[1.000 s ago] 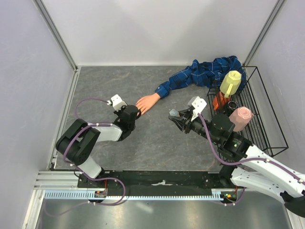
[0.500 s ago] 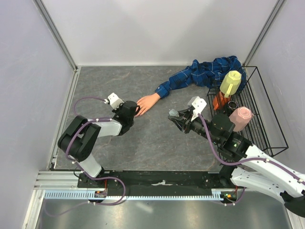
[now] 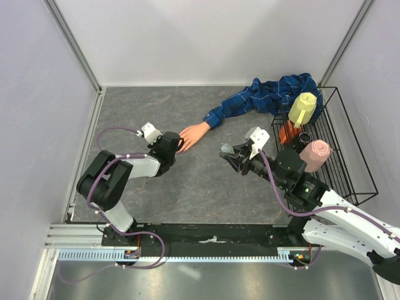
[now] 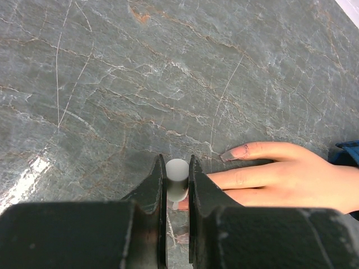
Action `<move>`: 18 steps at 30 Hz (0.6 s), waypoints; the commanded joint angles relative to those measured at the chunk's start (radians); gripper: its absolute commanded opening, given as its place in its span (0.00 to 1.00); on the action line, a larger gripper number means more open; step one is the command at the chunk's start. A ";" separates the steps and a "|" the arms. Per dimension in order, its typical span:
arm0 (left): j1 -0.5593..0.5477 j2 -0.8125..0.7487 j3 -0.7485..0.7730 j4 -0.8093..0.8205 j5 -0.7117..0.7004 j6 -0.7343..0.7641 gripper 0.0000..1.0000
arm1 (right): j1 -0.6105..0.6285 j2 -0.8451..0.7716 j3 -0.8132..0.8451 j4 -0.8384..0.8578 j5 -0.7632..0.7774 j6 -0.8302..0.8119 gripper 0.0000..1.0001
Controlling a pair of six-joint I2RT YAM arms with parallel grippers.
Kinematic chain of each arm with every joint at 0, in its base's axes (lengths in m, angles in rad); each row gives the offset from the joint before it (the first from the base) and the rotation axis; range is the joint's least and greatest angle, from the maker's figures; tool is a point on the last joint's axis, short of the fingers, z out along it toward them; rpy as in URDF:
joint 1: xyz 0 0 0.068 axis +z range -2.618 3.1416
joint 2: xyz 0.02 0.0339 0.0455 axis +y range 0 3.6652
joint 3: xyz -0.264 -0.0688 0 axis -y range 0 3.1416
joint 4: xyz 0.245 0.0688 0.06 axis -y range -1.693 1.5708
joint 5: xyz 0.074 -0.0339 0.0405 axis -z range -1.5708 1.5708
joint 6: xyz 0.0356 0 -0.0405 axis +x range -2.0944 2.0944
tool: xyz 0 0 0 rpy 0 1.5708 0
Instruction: Paint the nails
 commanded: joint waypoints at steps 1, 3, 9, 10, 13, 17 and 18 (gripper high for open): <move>0.005 0.011 0.022 0.042 -0.021 -0.034 0.02 | -0.005 -0.006 -0.001 0.050 -0.020 -0.004 0.00; 0.005 0.014 0.025 0.043 -0.018 -0.032 0.02 | -0.006 -0.004 -0.004 0.050 -0.021 -0.004 0.00; 0.006 0.015 0.026 0.042 -0.018 -0.037 0.02 | -0.008 -0.001 -0.007 0.056 -0.026 -0.002 0.00; 0.005 0.017 0.028 0.042 -0.018 -0.037 0.02 | -0.006 -0.001 -0.007 0.056 -0.028 -0.002 0.00; 0.006 0.018 0.034 0.034 -0.019 -0.034 0.02 | -0.006 -0.001 -0.007 0.056 -0.029 0.000 0.00; 0.008 0.023 0.039 0.033 -0.019 -0.031 0.02 | -0.006 0.000 -0.007 0.058 -0.032 -0.002 0.00; 0.008 0.021 0.040 0.033 -0.022 -0.031 0.02 | -0.006 0.000 -0.007 0.058 -0.034 -0.002 0.00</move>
